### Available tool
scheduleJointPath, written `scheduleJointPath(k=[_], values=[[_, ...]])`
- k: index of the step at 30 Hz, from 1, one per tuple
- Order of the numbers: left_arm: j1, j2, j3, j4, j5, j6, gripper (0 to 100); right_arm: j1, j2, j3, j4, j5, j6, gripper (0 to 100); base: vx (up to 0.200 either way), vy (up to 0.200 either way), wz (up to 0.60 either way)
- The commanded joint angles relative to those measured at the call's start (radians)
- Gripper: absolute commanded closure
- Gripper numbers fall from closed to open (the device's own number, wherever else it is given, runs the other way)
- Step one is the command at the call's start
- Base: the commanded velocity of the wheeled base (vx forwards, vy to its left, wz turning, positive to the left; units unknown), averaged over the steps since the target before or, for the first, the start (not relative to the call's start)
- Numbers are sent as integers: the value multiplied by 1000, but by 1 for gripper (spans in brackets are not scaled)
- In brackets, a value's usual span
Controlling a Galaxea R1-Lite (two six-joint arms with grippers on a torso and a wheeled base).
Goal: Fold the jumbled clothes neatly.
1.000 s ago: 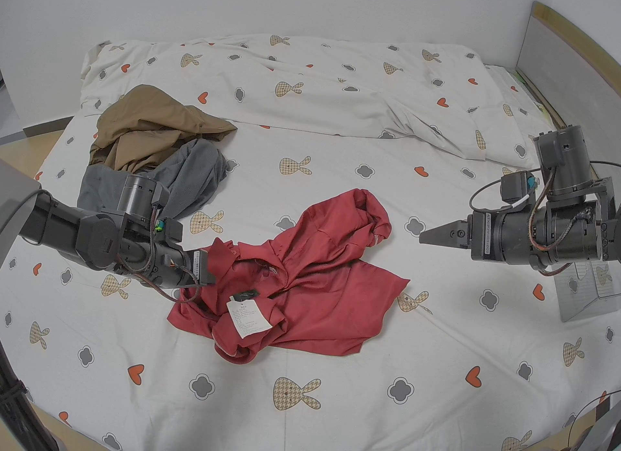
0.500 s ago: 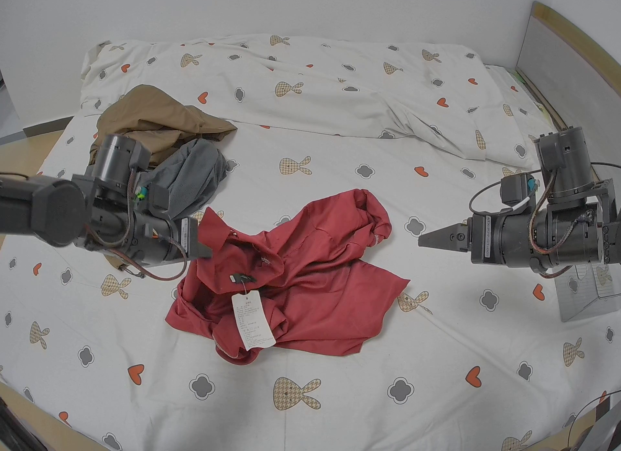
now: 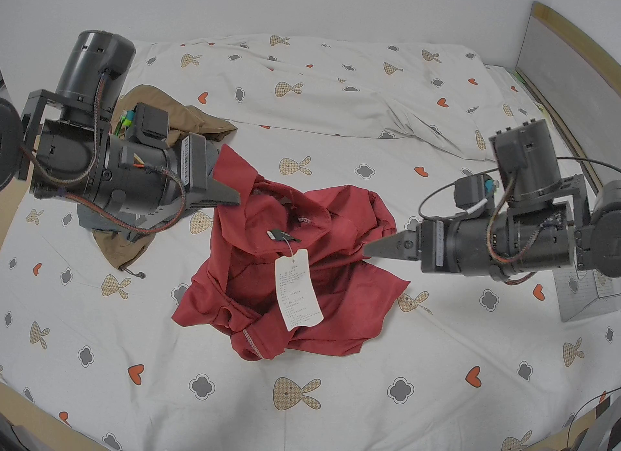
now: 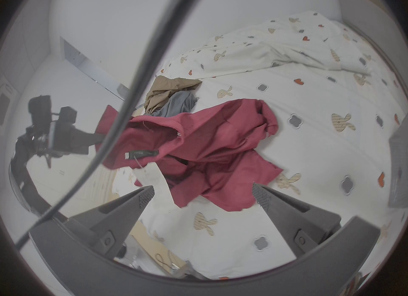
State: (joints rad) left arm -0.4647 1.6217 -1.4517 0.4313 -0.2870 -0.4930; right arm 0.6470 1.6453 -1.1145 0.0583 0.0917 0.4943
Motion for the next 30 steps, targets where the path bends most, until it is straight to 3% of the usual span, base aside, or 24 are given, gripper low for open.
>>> scheduleJointPath(k=[1,6,16,17,22,30], values=[[-80,-48,-10,6,0,-13,100,36,168,-139,2,6,135,0,0,0,0],[-137,-66,-7,6,0,-35,100,34,238,-228,2,29,190,0,0,0,0],[-201,-62,-3,6,0,-35,100,60,266,-283,2,51,198,0,0,0,0],[-203,-59,7,6,0,-33,100,59,258,-280,3,49,198,100,0,0,0],[-201,-56,44,-5,2,-32,100,49,214,-269,15,46,198,100,0,0,0],[-204,-36,76,-5,2,-22,100,-86,-24,-185,25,46,188,100,0,0,0]])
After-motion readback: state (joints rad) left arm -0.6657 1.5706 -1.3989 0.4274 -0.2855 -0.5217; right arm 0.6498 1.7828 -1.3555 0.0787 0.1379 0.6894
